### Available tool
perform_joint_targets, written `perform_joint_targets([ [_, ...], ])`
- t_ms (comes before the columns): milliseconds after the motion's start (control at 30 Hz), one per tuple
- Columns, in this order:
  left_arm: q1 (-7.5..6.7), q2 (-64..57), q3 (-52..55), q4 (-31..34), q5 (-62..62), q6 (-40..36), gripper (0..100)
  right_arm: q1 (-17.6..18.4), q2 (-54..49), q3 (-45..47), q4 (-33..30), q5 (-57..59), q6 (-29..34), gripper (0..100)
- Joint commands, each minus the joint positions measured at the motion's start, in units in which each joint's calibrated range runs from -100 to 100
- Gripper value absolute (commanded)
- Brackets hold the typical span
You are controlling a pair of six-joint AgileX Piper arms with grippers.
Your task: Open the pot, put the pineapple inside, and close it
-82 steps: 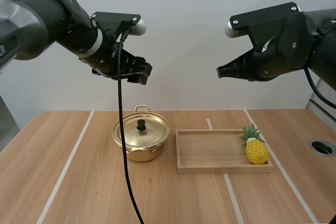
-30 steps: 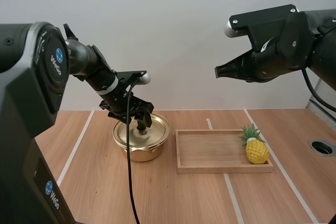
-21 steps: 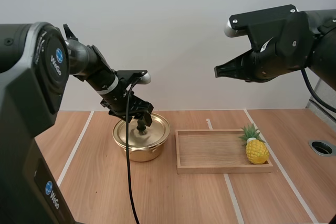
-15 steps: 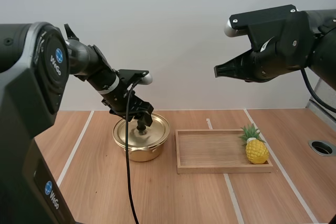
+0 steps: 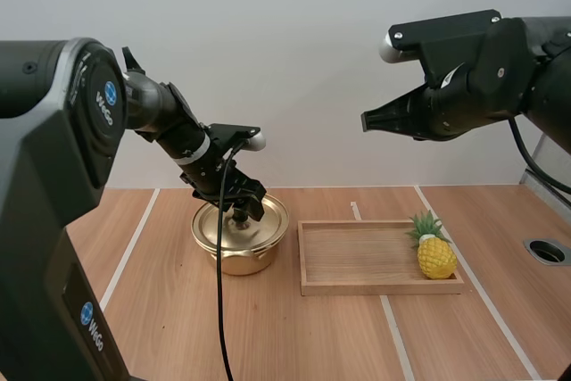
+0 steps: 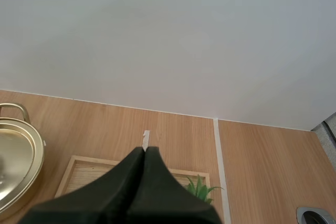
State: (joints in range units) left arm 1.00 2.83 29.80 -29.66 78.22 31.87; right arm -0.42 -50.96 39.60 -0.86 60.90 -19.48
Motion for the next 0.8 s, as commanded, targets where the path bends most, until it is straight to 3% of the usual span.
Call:
perform_joint_targets([
  [0, -0.17, 0.02, 0.12, 0.49, -2.02, -0.07, 100, -0.21, -0.35, -0.16, -0.18, 0.28, -0.49, 0],
  [767, -0.17, 0.02, 0.12, 1.24, -3.87, 0.33, 100, -0.21, -0.35, -0.16, -0.18, 0.50, -0.69, 0],
])
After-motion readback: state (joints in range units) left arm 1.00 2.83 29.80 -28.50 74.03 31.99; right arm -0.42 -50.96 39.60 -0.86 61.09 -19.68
